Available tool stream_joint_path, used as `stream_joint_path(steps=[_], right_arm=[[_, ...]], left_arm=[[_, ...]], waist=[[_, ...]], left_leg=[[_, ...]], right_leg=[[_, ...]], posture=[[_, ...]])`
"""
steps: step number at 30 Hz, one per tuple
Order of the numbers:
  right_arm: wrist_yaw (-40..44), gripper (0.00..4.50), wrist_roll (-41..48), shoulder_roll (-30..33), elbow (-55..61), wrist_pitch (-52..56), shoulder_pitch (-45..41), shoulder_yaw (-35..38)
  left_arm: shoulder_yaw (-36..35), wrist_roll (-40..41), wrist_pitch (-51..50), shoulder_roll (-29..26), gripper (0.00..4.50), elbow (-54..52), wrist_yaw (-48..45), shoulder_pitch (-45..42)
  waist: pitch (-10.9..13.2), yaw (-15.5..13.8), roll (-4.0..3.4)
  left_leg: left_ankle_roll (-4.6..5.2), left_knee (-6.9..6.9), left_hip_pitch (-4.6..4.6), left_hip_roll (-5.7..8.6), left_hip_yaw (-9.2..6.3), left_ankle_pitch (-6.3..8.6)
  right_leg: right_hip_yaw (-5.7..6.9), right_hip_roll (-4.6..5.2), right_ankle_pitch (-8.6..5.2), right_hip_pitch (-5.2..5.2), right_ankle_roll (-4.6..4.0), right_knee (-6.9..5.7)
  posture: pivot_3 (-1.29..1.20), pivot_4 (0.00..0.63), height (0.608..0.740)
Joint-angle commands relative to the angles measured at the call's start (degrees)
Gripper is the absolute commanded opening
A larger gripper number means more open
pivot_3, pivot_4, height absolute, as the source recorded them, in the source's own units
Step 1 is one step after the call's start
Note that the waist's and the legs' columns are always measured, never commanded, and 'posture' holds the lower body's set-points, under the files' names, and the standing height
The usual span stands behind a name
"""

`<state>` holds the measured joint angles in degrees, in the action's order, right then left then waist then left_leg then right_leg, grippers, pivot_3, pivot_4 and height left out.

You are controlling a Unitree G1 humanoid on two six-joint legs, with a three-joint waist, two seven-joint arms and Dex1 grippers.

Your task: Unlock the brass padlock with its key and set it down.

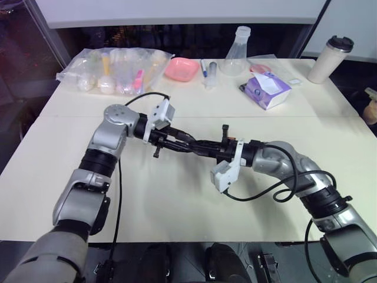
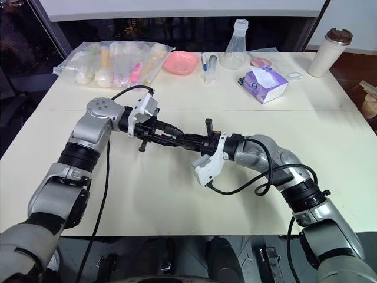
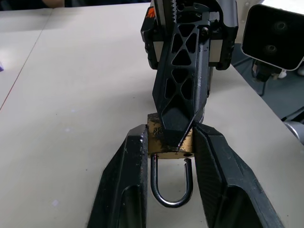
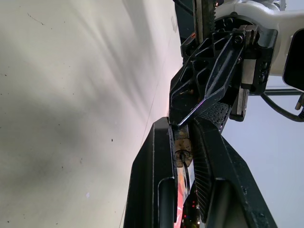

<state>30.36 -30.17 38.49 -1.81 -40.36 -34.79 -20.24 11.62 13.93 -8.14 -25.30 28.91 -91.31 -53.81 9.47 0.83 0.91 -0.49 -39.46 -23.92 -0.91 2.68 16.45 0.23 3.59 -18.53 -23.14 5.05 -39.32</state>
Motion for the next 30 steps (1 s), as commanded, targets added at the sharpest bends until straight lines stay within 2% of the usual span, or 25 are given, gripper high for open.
stream_joint_path(steps=[1,5,10,20,23,30], right_arm=[[-0.5,0.0,1.5,-0.2,-0.1,-0.4,-2.2,1.7],[-0.5,0.0,1.6,-0.3,-0.8,-0.4,-2.5,1.7],[-0.5,0.0,1.6,-0.6,-0.8,-0.3,-2.6,1.7],[-0.3,0.0,2.0,-0.8,-0.6,0.3,-1.8,1.9],[-0.2,0.0,2.0,-0.8,-0.4,0.5,-1.7,1.8],[0.2,0.0,2.3,-0.6,-0.1,0.8,-1.5,1.8]], left_arm=[[-0.1,1.0,-1.0,-1.6,2.78,-3.2,-1.2,0.6],[0.2,2.8,-2.7,-3.2,4.44,-5.6,-1.2,1.4],[-1.0,2.0,-2.2,-4.1,4.44,-5.8,0.0,1.7],[-5.8,2.9,-2.4,-3.9,4.44,-3.3,9.4,0.6],[-5.7,3.6,-3.3,-4.2,3.58,-4.8,8.2,1.2],[-5.5,5.0,-5.0,-4.2,0.63,-7.6,7.1,2.2]], waist=[[0.0,0.0,-0.01],[0.0,0.0,-0.01],[0.0,-0.1,-0.01],[0.0,0.0,-0.01],[0.0,0.0,-0.01],[0.0,0.0,-0.01]], left_leg=[[0.0,0.0,0.0,0.0,0.0,0.0],[0.0,0.0,0.01,-0.02,-0.01,0.0],[0.0,-0.06,0.0,-0.02,0.0,0.0],[0.0,-0.07,-0.01,-0.02,-0.01,0.0],[0.0,-0.07,-0.01,-0.02,-0.01,0.0],[0.0,-0.08,-0.01,-0.02,-0.01,0.0]], right_leg=[[0.0,0.0,0.0,0.0,0.0,0.0],[0.0,0.0,0.0,0.0,0.0,-0.01],[0.0,0.0,0.0,0.01,0.0,-0.02],[0.0,0.03,0.0,0.01,0.0,-0.03],[0.0,0.03,0.0,0.01,0.0,-0.03],[0.0,0.03,0.0,0.01,0.0,-0.04]], posture=[[0.0,0.15,0.715],[0.0,0.15,0.715],[0.0,0.15,0.715],[0.0,0.15,0.715],[0.0,0.15,0.715],[0.0,0.15,0.715]])
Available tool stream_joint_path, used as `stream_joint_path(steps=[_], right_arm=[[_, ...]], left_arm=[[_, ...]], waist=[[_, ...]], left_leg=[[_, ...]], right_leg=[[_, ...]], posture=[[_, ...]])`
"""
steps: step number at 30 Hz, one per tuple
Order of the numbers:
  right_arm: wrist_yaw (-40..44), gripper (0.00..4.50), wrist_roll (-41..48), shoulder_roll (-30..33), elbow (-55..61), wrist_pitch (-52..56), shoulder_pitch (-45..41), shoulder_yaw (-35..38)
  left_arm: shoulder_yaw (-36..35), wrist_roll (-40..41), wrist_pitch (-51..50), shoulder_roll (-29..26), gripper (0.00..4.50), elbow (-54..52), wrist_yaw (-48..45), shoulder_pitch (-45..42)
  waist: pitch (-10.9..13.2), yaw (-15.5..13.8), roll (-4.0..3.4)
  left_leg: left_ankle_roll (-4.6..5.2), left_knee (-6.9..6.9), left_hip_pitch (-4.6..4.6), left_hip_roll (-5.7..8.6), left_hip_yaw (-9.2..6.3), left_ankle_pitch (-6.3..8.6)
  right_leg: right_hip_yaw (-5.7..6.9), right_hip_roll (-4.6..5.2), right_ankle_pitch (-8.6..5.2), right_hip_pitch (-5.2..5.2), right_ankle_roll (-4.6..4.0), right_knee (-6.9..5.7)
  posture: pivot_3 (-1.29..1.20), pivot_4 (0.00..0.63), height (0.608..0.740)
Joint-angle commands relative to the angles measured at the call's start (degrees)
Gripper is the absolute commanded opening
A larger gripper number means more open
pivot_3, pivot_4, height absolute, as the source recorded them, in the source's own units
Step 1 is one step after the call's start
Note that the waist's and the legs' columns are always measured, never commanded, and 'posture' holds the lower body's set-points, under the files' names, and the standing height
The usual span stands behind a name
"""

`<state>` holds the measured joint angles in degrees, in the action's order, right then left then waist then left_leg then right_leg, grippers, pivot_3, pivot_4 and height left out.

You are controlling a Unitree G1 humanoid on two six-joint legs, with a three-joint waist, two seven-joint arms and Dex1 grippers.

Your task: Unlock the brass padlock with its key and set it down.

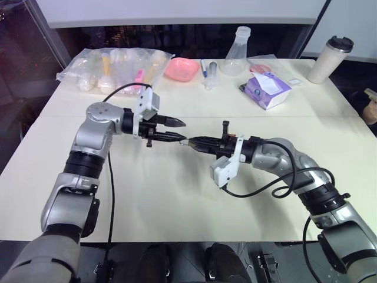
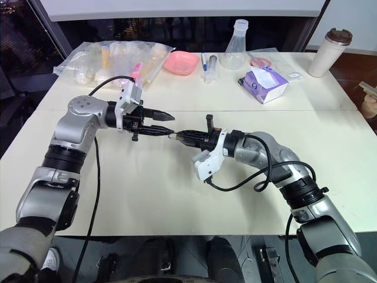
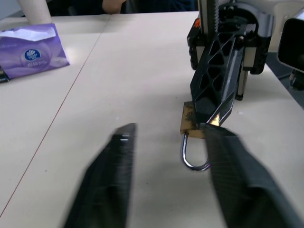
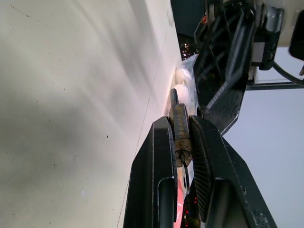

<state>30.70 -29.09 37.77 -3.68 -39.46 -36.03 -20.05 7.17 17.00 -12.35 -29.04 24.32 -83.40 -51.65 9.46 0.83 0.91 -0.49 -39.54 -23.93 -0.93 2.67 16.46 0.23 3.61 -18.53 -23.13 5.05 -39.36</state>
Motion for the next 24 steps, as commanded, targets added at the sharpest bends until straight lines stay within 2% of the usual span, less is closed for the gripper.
stream_joint_path(steps=[1,11,24], right_arm=[[-0.1,0.0,1.2,0.1,1.9,-0.1,-0.2,1.6],[0.2,0.0,1.6,0.2,2.3,0.4,0.0,1.6],[0.8,0.0,2.1,-0.3,3.0,1.1,-0.3,1.5]], left_arm=[[-1.0,2.2,-1.1,-0.4,0.14,-3.6,-1.2,0.4],[1.6,-0.3,1.6,-1.4,0.06,-3.4,-3.3,2.6],[0.7,-4.8,10.0,1.7,0.06,7.3,4.5,0.3]], waist=[[0.0,0.0,0.0],[0.0,0.0,0.0],[0.0,-0.1,0.0]], left_leg=[[0.0,0.0,0.0,0.0,0.0,0.0],[0.0,-0.04,0.0,0.0,0.0,0.0],[0.01,-0.09,-0.02,0.0,0.0,0.01]], right_leg=[[0.0,0.0,0.0,0.0,0.0,0.0],[0.0,-0.01,0.0,0.0,0.0,-0.03],[0.0,0.0,0.0,0.0,0.0,-0.07]], posture=[[0.0,0.15,0.715],[0.0,0.15,0.715],[0.0,0.15,0.715]])
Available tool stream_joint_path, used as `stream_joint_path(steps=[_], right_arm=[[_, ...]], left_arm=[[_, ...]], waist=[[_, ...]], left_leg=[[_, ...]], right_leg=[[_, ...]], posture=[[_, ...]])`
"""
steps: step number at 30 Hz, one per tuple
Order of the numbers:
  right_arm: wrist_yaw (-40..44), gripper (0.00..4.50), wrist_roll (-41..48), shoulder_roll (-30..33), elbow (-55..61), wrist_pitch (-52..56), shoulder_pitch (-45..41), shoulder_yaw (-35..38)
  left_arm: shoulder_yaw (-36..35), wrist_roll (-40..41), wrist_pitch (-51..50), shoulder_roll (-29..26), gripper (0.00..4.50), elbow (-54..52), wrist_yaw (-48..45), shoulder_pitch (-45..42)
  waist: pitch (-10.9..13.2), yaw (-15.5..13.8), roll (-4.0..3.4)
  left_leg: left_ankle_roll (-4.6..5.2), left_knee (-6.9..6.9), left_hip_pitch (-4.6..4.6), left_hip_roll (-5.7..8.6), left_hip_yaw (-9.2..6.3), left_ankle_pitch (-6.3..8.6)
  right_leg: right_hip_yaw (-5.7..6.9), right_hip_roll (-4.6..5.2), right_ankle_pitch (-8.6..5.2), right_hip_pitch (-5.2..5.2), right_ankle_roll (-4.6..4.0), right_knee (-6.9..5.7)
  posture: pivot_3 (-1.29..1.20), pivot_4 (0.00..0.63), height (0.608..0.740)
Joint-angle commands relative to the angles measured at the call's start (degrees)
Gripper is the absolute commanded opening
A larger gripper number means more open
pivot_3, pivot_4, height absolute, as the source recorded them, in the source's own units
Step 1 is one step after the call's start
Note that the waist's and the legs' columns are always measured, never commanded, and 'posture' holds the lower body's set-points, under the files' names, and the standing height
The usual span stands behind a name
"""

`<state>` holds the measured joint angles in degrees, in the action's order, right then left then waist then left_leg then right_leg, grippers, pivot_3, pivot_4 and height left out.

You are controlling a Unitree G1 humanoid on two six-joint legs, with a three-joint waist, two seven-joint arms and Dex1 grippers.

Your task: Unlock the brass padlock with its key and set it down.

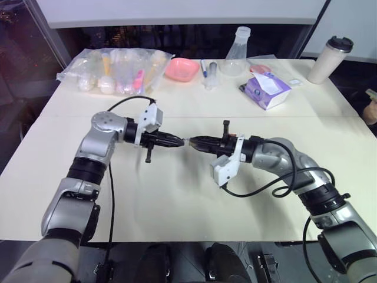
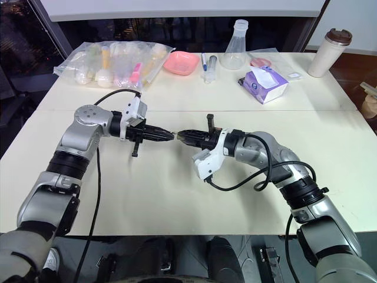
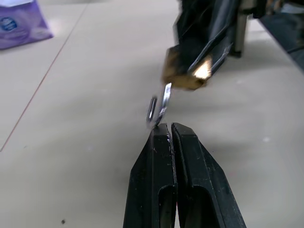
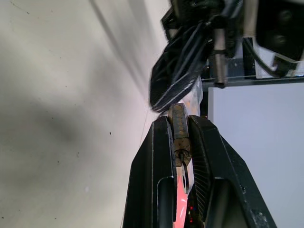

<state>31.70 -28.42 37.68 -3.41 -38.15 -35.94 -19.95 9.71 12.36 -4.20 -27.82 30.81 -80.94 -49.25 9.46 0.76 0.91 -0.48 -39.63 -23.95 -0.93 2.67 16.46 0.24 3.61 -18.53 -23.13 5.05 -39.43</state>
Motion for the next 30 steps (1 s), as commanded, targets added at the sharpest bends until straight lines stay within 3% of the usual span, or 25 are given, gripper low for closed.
stream_joint_path(steps=[1,15,19,23,25,30], right_arm=[[-0.1,0.0,1.4,-0.3,2.8,-0.2,-0.4,1.4],[0.0,0.0,1.5,-1.4,0.5,2.5,2.4,1.0],[-7.0,0.0,-7.8,-4.4,-13.0,4.6,-0.9,-2.1],[-9.0,0.0,-7.9,-7.4,-21.1,5.9,-3.0,-2.9],[-8.5,0.0,-7.0,-8.7,-24.0,6.6,-3.6,-3.4],[4.5,0.0,1.3,-10.3,-21.2,13.0,-1.4,-3.5]], left_arm=[[-2.0,-0.1,2.0,0.6,0.06,1.3,2.4,-2.3],[-4.3,0.0,1.8,-3.6,0.06,1.0,3.2,-0.4],[-5.5,-0.3,1.9,-5.8,0.06,-1.1,6.0,2.9],[-6.0,0.5,0.2,-5.8,0.06,-4.7,7.5,4.8],[-6.2,0.8,-0.4,-5.8,0.06,-5.8,8.2,5.5],[-6.7,1.4,-2.2,-6.5,0.06,-9.5,9.4,7.7]], waist=[[0.0,0.0,0.0],[0.0,0.1,0.0],[0.0,0.2,0.0],[0.0,0.0,0.0],[0.0,0.1,0.0],[0.0,0.3,-0.01]], left_leg=[[0.0,-0.01,-0.01,0.0,0.0,0.0],[0.01,-0.05,-0.03,-0.01,-0.01,0.0],[0.01,-0.07,-0.01,-0.01,-0.01,0.0],[0.01,-0.11,-0.09,0.0,-0.01,0.0],[0.01,-0.19,-0.15,0.0,-0.01,0.0],[0.01,-0.21,-0.14,0.0,-0.02,0.01]], right_leg=[[0.0,0.0,0.0,0.0,0.0,0.0],[0.01,-0.01,0.0,-0.01,0.0,-0.03],[0.01,-0.01,0.0,0.0,0.0,-0.06],[0.01,-0.02,0.0,-0.09,0.0,-0.14],[0.0,-0.01,0.0,-0.11,0.0,-0.14],[0.0,0.01,0.0,-0.1,0.0,-0.17]], posture=[[0.0,0.15,0.715],[0.0,0.15,0.715],[0.0,0.15,0.715],[0.0,0.15,0.715],[0.0,0.15,0.715],[0.0,0.15,0.715]])
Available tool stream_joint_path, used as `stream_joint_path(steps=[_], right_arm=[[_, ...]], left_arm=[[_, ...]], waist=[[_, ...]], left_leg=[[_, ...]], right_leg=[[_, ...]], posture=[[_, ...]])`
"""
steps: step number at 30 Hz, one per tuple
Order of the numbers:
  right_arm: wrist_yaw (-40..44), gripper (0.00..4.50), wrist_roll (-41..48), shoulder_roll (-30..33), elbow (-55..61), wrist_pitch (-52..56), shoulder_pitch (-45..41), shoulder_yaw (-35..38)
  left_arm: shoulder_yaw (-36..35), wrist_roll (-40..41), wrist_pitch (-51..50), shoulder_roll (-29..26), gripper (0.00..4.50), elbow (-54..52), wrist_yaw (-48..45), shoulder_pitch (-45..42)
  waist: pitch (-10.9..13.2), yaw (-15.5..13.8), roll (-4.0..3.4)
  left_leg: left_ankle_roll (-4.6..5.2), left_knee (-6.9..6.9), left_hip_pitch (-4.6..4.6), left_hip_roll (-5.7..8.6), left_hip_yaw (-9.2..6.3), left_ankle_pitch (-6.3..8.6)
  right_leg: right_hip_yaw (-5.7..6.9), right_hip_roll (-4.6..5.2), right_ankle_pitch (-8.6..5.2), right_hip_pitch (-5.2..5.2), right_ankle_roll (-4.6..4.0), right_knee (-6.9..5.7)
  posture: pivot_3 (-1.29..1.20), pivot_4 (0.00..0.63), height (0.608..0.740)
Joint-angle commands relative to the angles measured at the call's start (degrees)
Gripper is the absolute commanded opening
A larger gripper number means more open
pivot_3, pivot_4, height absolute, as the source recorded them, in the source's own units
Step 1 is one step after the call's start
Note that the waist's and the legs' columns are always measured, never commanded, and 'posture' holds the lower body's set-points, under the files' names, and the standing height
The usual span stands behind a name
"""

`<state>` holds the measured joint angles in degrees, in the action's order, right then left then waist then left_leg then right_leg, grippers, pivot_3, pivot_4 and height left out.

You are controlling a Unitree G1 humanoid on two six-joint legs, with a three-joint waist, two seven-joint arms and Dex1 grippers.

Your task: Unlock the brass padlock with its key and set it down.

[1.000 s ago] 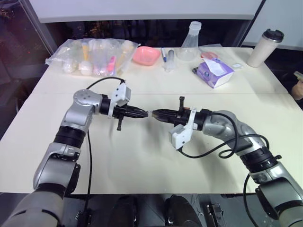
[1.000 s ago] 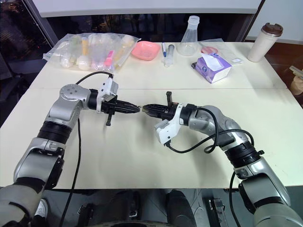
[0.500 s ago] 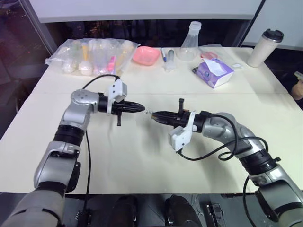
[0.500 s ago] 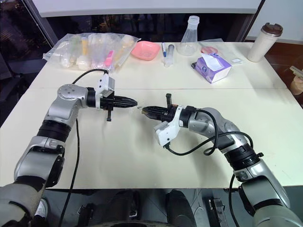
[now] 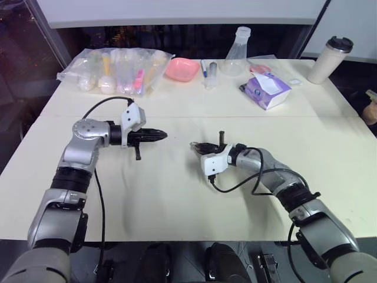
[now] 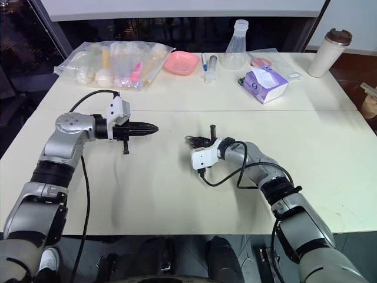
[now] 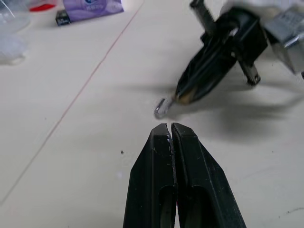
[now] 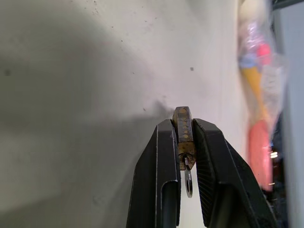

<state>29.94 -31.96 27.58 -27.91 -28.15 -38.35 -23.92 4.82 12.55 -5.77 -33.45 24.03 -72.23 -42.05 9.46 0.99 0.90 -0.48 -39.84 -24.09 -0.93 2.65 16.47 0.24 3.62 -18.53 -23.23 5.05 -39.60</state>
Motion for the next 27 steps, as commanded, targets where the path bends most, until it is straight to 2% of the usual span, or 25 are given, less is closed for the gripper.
stream_joint_path(steps=[1,3,8,12,15,18,27], right_arm=[[8.9,0.0,6.7,-0.1,5.0,4.5,1.8,0.5],[12.5,0.0,9.1,0.4,7.9,7.0,3.0,0.6],[14.2,2.32,8.8,2.6,12.3,9.3,4.4,1.2],[13.2,4.41,8.8,3.9,15.0,9.7,5.1,2.5],[13.7,4.46,9.4,5.3,18.5,10.7,6.7,3.7],[16.8,4.46,13.4,8.1,26.7,14.7,10.9,6.6],[26.9,4.46,29.2,15.4,46.2,39.2,17.3,17.7]], left_arm=[[-1.9,1.3,-0.9,-1.0,0.06,-3.1,0.8,0.8],[-2.0,1.4,-1.2,-1.1,0.06,-3.5,1.2,1.0],[-2.0,1.6,-1.7,-0.9,0.0,-3.9,2.1,1.2],[-2.0,2.0,-2.5,-0.7,0.0,-4.3,2.2,1.5],[-2.1,2.9,-4.4,-0.6,0.0,-5.7,1.8,2.2],[-2.1,4.7,-8.1,-1.6,0.0,-9.5,0.4,3.8],[-3.6,6.3,-12.5,-7.2,0.0,-16.1,-1.2,8.0]], waist=[[0.0,0.0,0.0],[0.0,-0.1,0.0],[0.0,-0.2,-0.01],[0.0,-0.3,-0.01],[0.0,-0.3,-0.01],[0.0,-0.4,-0.01],[0.0,-0.2,-0.03]], left_leg=[[0.0,-0.01,0.0,-0.01,-0.01,0.0],[0.0,-0.02,0.0,-0.01,-0.05,0.0],[0.04,-0.05,0.01,0.0,-0.06,0.03],[0.04,-0.06,0.01,0.01,-0.06,0.03],[0.06,-0.06,0.0,0.01,-0.06,0.04],[0.06,-0.06,-0.01,0.01,-0.06,0.04],[0.4,-0.08,-0.02,-0.02,-0.14,0.23]], right_leg=[[0.0,0.0,0.0,0.01,0.0,0.0],[0.01,0.0,0.0,0.02,0.0,-0.01],[0.02,0.02,0.0,0.04,0.0,-0.03],[0.02,0.01,0.0,0.04,0.0,-0.04],[0.02,0.02,0.0,0.04,0.0,-0.05],[0.01,0.03,0.0,0.04,0.0,-0.04],[-0.01,0.02,0.0,0.04,0.0,-0.08]], posture=[[0.0,0.15,0.715],[0.0,0.15,0.715],[0.0,0.15,0.715],[0.0,0.15,0.715],[0.0,0.15,0.715],[0.0,0.15,0.715],[0.0,0.15,0.715]])
